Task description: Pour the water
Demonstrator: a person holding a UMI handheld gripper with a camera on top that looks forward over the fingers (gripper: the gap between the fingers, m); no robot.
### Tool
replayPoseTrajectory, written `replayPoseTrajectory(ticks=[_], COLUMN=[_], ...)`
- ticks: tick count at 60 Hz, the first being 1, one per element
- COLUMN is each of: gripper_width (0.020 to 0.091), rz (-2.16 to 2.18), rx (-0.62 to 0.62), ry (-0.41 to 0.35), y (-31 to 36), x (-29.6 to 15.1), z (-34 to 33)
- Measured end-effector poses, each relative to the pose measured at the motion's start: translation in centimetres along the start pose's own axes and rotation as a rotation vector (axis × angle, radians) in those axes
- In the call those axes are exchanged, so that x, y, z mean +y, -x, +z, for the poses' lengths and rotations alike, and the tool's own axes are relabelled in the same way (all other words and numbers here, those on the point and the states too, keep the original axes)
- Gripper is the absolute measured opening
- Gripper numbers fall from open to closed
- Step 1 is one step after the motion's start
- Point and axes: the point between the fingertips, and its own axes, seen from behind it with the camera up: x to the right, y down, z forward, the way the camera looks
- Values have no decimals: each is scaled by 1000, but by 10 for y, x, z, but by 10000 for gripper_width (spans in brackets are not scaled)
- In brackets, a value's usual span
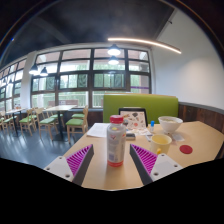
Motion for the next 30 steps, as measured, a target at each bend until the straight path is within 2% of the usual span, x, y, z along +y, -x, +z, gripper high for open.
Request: replayPoseTrajectory(ticks=[13, 20, 24, 30], gripper_width=[824, 826, 555, 513], rz=[-16, -36, -71, -98], rx=[46, 53, 39, 55], ry=[40, -15, -40, -90], y=[-17, -18, -13, -9], x=[8, -6, -8, -13], z=[91, 123, 135, 138])
